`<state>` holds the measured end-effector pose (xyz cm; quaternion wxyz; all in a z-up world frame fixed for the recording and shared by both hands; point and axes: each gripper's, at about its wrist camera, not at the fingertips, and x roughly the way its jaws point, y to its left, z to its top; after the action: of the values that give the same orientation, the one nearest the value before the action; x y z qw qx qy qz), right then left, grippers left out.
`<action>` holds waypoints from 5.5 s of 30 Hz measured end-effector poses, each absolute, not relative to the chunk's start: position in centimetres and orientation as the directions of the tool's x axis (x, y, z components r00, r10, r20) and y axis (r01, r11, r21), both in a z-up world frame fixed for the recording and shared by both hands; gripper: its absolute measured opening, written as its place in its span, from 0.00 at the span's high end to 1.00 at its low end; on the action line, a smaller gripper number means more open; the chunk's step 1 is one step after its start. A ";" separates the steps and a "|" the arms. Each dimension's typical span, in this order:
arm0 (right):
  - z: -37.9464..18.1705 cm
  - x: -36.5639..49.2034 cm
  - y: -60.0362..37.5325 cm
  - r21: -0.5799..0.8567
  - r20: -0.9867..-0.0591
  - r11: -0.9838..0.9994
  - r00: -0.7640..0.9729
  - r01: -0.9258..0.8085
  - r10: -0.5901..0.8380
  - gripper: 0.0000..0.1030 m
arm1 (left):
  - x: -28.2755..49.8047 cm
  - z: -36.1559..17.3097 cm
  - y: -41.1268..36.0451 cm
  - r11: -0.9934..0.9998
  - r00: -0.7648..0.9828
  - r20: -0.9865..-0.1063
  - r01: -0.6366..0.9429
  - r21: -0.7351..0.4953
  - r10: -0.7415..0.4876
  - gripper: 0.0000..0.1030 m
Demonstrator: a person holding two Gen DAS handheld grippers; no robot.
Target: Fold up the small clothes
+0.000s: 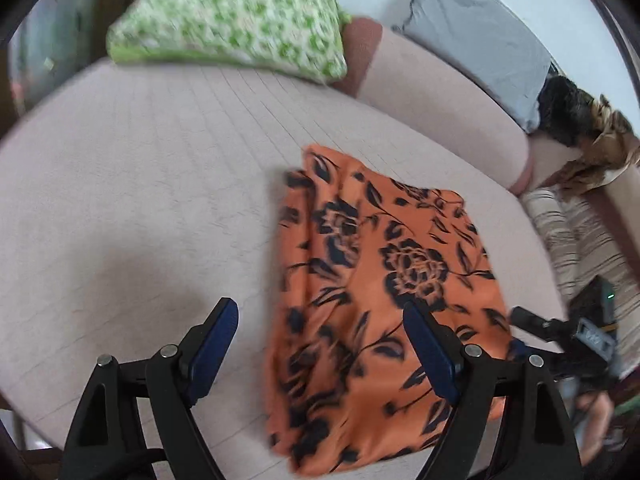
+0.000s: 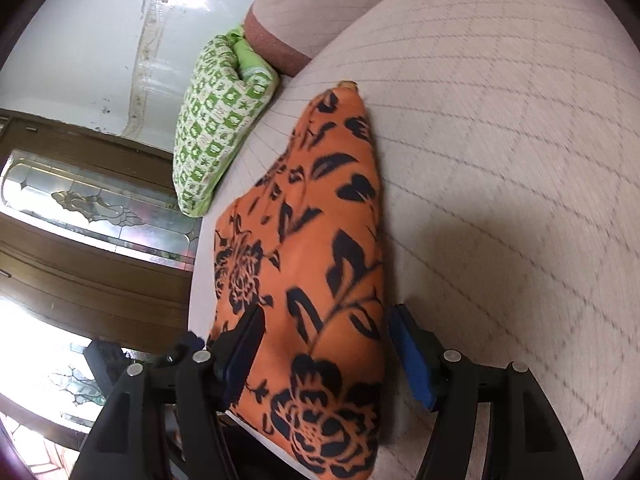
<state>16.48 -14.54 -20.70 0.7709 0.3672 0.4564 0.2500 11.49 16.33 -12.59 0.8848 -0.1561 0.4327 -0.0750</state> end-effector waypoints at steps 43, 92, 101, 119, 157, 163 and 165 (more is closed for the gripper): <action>-9.6 19.1 -21.5 0.622 -0.472 0.717 0.580 -0.315 0.665 0.62 | 16.7 -8.0 2.1 0.924 0.652 -0.659 0.208 -0.320 -0.375 0.73; -18.4 21.6 -24.8 0.678 -0.494 0.709 0.593 -0.195 0.636 0.19 | 30.3 -15.7 -0.7 0.973 0.546 -0.806 0.152 -0.173 -0.228 0.59; -19.2 21.3 -25.3 0.702 -0.453 0.676 0.592 -0.224 0.666 0.18 | 29.5 -15.3 -0.6 0.988 0.588 -0.795 0.115 -0.100 -0.148 0.38; -13.4 16.3 -21.8 0.459 -0.613 0.873 0.654 -0.163 0.444 0.13 | 13.3 -9.5 0.3 0.997 0.712 -0.701 0.074 0.016 -0.041 0.22; -11.9 0.7 -19.6 -0.013 -0.628 0.996 0.775 0.086 -0.075 0.04 | 0.3 -8.6 -3.6 0.997 0.764 -0.645 0.042 0.070 0.013 0.05; -11.5 0.9 -19.3 -0.016 -0.623 0.997 0.779 0.078 -0.071 0.04 | 0.6 -8.6 -4.1 0.996 0.769 -0.639 0.054 0.075 0.006 0.05; -11.4 1.1 -19.3 -0.020 -0.620 0.997 0.781 0.076 -0.072 0.04 | 0.6 -8.5 -4.3 0.995 0.772 -0.635 0.065 0.074 -0.003 0.05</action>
<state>1.09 -19.26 -11.41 0.9437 0.0031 0.3283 -0.0394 0.60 -4.29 -8.52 0.9402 0.0456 0.3370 -0.0180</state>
